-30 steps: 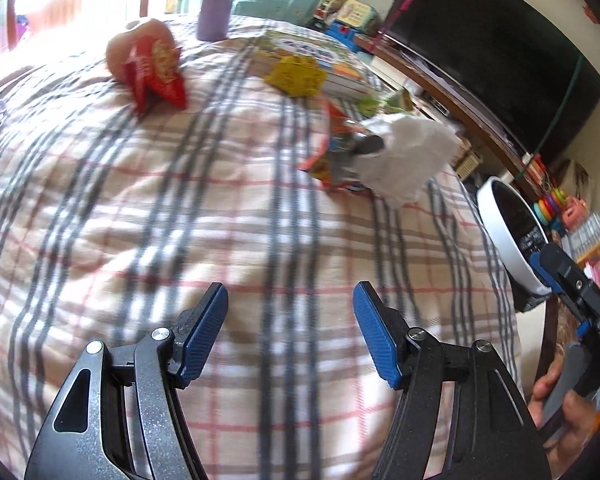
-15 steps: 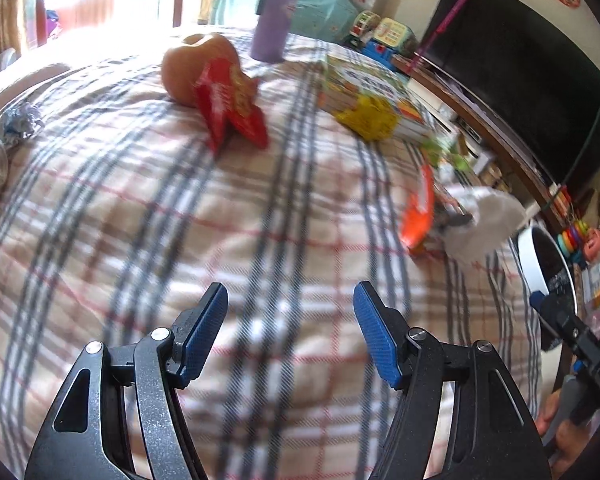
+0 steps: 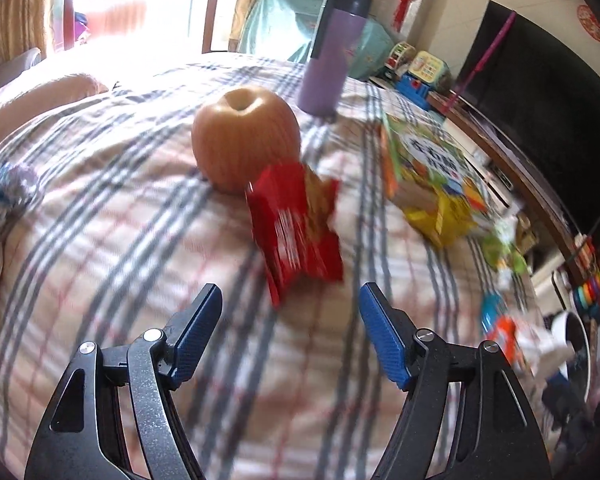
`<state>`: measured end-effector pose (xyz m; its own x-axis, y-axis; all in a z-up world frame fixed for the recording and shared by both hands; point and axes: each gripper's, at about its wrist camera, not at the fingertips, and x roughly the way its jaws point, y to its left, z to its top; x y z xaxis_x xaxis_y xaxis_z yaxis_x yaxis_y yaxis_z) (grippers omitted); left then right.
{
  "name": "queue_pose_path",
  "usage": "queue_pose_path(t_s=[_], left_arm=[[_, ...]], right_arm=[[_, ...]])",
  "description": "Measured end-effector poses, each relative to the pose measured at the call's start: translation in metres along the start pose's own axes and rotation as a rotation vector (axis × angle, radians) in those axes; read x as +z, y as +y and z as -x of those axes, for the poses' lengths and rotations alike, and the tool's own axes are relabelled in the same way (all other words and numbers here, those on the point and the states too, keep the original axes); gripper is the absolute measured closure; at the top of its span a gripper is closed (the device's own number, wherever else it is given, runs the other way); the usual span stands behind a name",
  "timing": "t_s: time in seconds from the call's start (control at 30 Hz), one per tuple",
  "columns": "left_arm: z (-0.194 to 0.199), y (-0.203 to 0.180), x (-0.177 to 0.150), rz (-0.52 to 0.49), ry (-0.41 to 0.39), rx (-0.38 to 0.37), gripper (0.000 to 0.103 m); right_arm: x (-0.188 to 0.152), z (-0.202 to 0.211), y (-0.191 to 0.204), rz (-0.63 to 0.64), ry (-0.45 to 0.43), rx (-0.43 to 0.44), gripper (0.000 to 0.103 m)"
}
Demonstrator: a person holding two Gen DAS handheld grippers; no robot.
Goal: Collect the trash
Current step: 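Grasp the red snack bag with the left tool while the right tool grasps the white plastic bag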
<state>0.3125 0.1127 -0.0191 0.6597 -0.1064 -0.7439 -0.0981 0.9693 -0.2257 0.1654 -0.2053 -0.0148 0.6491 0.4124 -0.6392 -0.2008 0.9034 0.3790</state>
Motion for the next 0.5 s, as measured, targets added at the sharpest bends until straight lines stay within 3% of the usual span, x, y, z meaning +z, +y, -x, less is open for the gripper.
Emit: queue_pose_path(t_s=[0.13,0.17,0.2,0.27,0.33,0.4,0.5], left_arm=[[-0.017,0.003,0.011,-0.011,-0.019,0.026,0.031],[-0.02,0.002,0.012,-0.02,-0.018,0.03,0.033],[-0.023,0.0,0.012,-0.033,-0.02,0.03,0.051],[-0.03,-0.004,0.01,-0.062,0.01,0.014,0.074],[-0.029,-0.007,0.006,-0.077,0.002,0.017,0.082],[-0.023,-0.012,0.001,-0.091,0.003,0.007,0.086],[-0.009,-0.018,-0.011,-0.095,0.006,-0.019,0.089]], right_arm=[[0.0,-0.009,-0.002,-0.015,0.019,-0.005,0.024],[0.0,-0.011,-0.003,-0.019,0.023,0.001,0.031],[0.0,-0.012,-0.003,-0.02,0.026,0.005,0.039],[-0.001,-0.01,-0.003,-0.012,0.014,0.0,0.048],[0.0,-0.007,-0.004,-0.006,0.006,-0.005,0.061],[0.0,-0.002,-0.005,-0.004,0.0,-0.006,0.082],[-0.002,0.006,-0.009,-0.004,-0.008,-0.009,0.088]])
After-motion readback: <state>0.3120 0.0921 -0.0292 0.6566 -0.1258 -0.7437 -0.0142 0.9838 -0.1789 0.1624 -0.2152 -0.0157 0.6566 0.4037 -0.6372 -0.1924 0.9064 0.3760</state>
